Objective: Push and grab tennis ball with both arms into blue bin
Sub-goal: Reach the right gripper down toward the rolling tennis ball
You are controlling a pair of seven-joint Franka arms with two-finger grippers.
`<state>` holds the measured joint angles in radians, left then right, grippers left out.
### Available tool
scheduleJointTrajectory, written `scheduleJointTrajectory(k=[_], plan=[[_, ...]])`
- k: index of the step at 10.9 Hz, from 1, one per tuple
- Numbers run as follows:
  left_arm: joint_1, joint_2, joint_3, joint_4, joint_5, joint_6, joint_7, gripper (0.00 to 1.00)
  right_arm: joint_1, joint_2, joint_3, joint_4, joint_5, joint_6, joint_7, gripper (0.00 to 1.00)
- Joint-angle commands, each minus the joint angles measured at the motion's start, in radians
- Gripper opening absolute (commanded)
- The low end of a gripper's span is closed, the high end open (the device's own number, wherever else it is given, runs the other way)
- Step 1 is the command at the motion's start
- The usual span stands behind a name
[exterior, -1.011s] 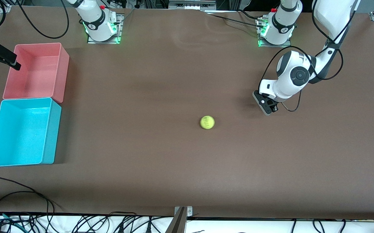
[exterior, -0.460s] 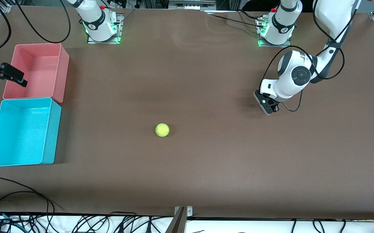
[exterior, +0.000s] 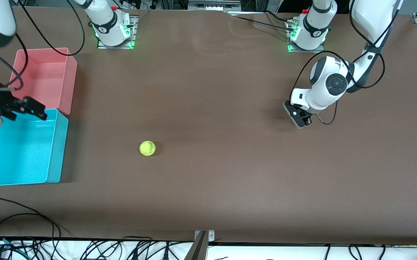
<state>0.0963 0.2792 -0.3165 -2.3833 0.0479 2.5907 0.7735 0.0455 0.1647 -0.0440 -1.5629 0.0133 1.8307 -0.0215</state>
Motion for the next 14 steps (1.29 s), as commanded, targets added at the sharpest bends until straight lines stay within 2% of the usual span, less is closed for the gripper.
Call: scheduleJointTrajectory(k=[1,3,6,9,12,13,14], plan=[[0.008,-0.026,-0.003,-0.008,0.027,-0.018,0.009,0.00,0.016,0.134,-0.002,0.063,0.013,0.128,-0.020,1.00],[0.008,-0.026,-0.003,-0.008,0.027,-0.018,0.010,0.00,0.028,0.200,-0.001,0.061,0.016,0.194,-0.018,1.00],[0.008,-0.026,-0.003,-0.008,0.027,-0.018,0.010,0.00,0.045,0.274,-0.002,0.031,0.016,0.199,-0.023,1.00],[0.008,-0.026,-0.001,-0.008,0.027,-0.020,0.010,0.00,0.045,0.282,-0.008,-0.047,0.005,0.194,-0.009,1.00],[0.008,-0.026,-0.001,-0.008,0.027,-0.020,0.009,0.00,0.043,0.276,-0.046,-0.133,-0.004,0.203,-0.002,1.00],[0.008,-0.025,-0.001,-0.008,0.027,-0.020,0.009,0.00,0.043,0.276,-0.059,-0.149,-0.028,0.216,0.023,1.00],[0.008,-0.025,-0.001,-0.008,0.027,-0.020,0.009,0.00,0.045,0.276,-0.059,-0.157,-0.095,0.217,0.070,1.00]])
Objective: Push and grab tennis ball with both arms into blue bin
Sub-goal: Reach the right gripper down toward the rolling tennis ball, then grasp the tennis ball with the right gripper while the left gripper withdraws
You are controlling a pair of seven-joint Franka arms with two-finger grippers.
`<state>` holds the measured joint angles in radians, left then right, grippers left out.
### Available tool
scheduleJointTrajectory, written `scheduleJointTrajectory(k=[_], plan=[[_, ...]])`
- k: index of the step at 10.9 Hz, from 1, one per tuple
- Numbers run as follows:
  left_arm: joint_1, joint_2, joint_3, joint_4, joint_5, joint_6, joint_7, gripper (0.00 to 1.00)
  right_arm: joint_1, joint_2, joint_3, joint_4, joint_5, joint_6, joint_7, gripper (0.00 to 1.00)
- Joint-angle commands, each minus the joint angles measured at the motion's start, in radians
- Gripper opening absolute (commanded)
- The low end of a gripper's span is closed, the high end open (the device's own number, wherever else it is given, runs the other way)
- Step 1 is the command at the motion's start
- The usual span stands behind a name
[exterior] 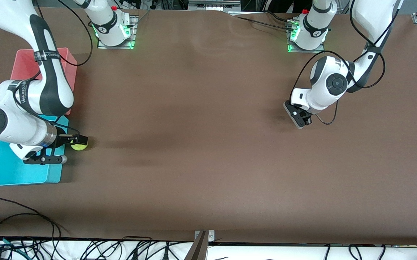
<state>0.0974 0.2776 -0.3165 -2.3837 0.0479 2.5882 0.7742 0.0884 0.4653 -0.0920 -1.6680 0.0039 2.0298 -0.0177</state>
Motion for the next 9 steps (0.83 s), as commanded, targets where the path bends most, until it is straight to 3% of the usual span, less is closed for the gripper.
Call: scheduleJointTrajectory(k=[1,3,5,6,7,9], plan=[[0.007,-0.023,-0.001,-0.008,0.027,-0.017,0.008,0.00,0.002,-0.027,-0.011,-0.064,-0.155,0.018,0.111,1.00],[0.010,-0.021,-0.001,-0.008,0.027,-0.017,0.008,0.00,0.002,-0.016,-0.011,-0.076,-0.185,0.045,0.120,1.00],[0.012,-0.021,-0.001,-0.008,0.027,-0.017,0.008,0.00,0.002,-0.010,-0.014,-0.162,-0.202,0.168,0.183,1.00],[0.012,-0.021,-0.001,-0.008,0.027,-0.017,0.004,0.00,0.005,-0.002,-0.012,-0.179,-0.261,0.194,0.241,1.00],[0.015,-0.028,0.002,-0.008,0.027,-0.019,0.007,0.99,0.011,0.010,-0.012,-0.180,-0.318,0.194,0.287,1.00],[0.022,-0.035,0.002,-0.006,0.027,-0.042,0.007,1.00,0.007,0.027,-0.011,-0.184,-0.335,0.196,0.295,1.00]])
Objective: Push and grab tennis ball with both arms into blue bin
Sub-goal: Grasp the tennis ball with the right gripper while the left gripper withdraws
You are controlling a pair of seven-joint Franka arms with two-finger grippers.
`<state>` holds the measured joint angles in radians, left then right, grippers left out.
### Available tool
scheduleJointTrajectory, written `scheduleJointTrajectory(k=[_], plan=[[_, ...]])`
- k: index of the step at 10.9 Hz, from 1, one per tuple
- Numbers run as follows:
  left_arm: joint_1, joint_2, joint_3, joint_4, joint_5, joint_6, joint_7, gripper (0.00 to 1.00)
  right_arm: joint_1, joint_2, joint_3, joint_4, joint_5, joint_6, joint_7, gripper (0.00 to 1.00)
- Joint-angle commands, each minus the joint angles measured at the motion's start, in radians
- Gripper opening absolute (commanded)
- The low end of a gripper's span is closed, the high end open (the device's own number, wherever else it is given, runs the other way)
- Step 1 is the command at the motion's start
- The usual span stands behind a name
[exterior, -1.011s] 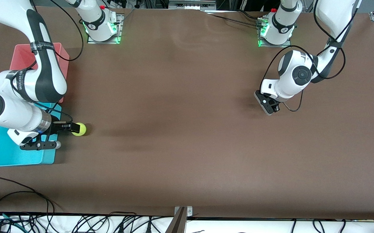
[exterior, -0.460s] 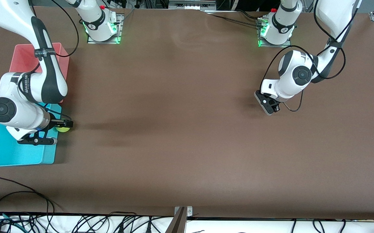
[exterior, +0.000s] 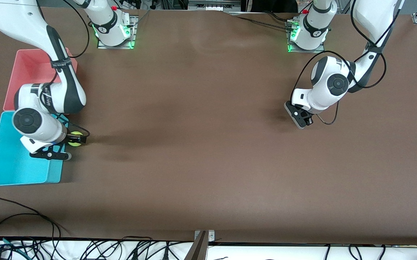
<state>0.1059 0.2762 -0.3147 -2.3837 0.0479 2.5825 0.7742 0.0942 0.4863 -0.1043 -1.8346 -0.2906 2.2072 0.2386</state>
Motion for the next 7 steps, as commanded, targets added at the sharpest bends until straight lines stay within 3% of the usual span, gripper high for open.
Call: scheduleJointTrajectory(k=[1,7], plan=[[0.014,-0.034,0.000,-0.005,0.026,-0.036,0.007,1.00,0.001,0.024,0.002,-0.020,-0.041,0.032,0.041,1.00],[0.014,-0.038,0.000,0.000,0.026,-0.039,-0.009,1.00,-0.010,0.083,0.002,-0.081,-0.039,0.187,0.050,1.00]])
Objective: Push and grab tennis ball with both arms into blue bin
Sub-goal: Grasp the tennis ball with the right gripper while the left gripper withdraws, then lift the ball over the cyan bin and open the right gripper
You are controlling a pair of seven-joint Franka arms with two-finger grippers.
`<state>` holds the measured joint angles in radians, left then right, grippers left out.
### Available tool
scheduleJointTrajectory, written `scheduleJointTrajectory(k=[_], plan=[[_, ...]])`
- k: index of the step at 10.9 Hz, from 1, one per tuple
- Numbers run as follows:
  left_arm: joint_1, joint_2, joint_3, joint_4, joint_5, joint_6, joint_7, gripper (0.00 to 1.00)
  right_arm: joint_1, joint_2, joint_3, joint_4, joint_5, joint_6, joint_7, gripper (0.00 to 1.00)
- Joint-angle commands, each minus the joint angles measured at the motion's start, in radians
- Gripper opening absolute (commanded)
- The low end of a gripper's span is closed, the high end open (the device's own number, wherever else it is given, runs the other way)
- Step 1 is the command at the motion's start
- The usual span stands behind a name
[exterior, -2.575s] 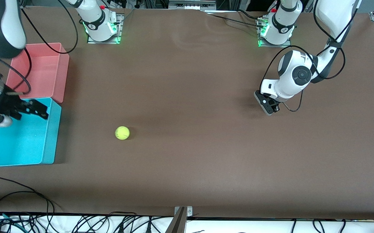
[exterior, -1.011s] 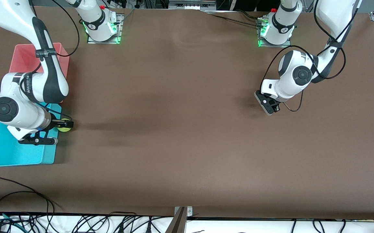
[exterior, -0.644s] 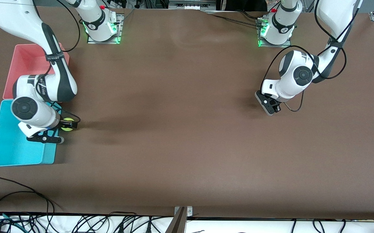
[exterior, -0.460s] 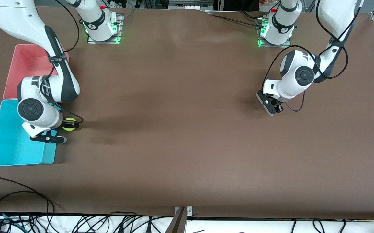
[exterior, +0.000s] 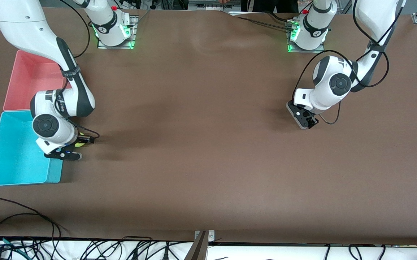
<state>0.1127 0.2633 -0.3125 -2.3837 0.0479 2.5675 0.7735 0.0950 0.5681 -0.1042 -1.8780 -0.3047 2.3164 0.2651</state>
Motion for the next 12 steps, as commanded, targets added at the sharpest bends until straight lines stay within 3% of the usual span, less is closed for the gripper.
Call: scheduleJointTrajectory(k=[1,3,4,6,7,10,11,12], plan=[[0.007,-0.029,-0.002,0.006,0.015,-0.020,-0.008,1.00,-0.011,0.004,0.001,-0.038,-0.025,0.075,0.023,0.88],[0.008,-0.114,-0.002,0.050,0.027,-0.026,0.018,1.00,-0.011,0.004,0.000,-0.041,-0.025,0.057,0.031,0.31],[0.008,-0.181,0.004,0.054,0.026,-0.033,0.071,1.00,-0.011,0.001,0.001,-0.038,-0.019,0.028,0.033,0.17],[0.012,-0.269,0.016,0.108,0.020,-0.114,0.104,1.00,-0.006,-0.019,0.006,-0.010,-0.011,0.008,0.020,0.17],[0.012,-0.279,0.016,0.205,0.017,-0.241,0.098,1.00,-0.004,-0.033,0.006,0.017,-0.010,-0.029,0.016,0.17],[0.010,-0.289,0.068,0.462,0.017,-0.589,0.046,1.00,-0.003,-0.072,0.014,0.195,-0.008,-0.367,-0.012,0.17],[0.005,-0.298,0.091,0.516,0.015,-0.669,0.044,1.00,-0.004,-0.089,0.011,0.226,0.013,-0.446,-0.082,0.18],[0.002,-0.305,0.108,0.576,0.013,-0.758,0.038,1.00,-0.012,-0.112,0.000,0.244,0.089,-0.501,-0.169,0.18]])
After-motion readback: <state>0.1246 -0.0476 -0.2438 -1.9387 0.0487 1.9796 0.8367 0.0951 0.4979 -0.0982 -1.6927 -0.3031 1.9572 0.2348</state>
